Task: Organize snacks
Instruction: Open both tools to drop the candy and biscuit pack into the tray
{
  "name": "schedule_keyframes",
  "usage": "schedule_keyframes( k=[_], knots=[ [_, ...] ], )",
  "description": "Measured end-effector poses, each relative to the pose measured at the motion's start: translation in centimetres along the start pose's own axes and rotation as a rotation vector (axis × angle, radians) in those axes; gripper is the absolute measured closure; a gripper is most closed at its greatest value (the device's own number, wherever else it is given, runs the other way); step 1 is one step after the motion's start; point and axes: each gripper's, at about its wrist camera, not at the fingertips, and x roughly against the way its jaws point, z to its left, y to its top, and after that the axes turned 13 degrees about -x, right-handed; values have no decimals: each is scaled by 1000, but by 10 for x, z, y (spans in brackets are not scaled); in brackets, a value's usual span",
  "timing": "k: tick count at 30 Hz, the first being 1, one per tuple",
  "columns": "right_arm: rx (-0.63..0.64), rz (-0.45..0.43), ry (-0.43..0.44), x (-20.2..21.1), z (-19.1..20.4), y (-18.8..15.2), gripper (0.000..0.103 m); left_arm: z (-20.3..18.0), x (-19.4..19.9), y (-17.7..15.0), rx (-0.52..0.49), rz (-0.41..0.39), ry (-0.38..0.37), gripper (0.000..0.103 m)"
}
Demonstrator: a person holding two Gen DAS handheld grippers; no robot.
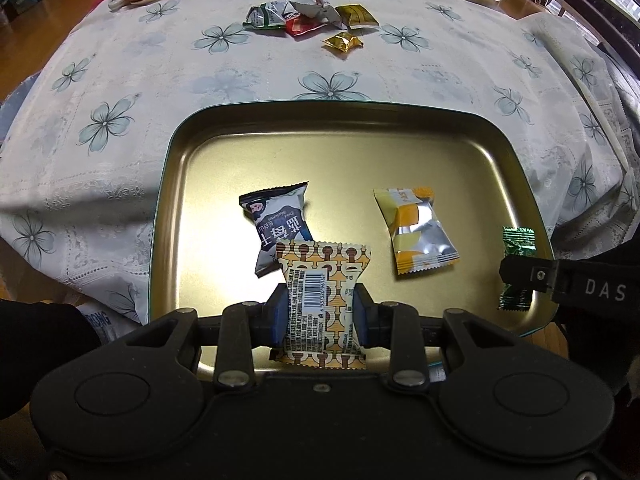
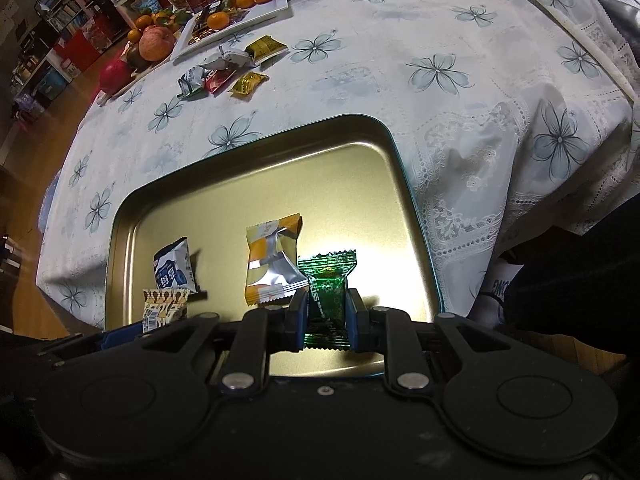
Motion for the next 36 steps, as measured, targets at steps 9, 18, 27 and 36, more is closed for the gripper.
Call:
schedule_keyframes(
  k=[9, 18, 27, 36],
  knots=[
    [11, -7, 12, 3, 1, -1, 79, -1, 0, 0, -9, 5, 7, 61],
    [11, 0, 14, 1, 1, 0, 79, -4, 4, 1, -36, -18, -8, 57],
    [5, 2, 12, 0, 0, 0, 79, -1, 2, 1, -12, -9, 5, 57],
    [-1, 6, 11, -2, -1, 1, 79, 10, 8, 1, 56, -34, 29, 57]
  ],
)
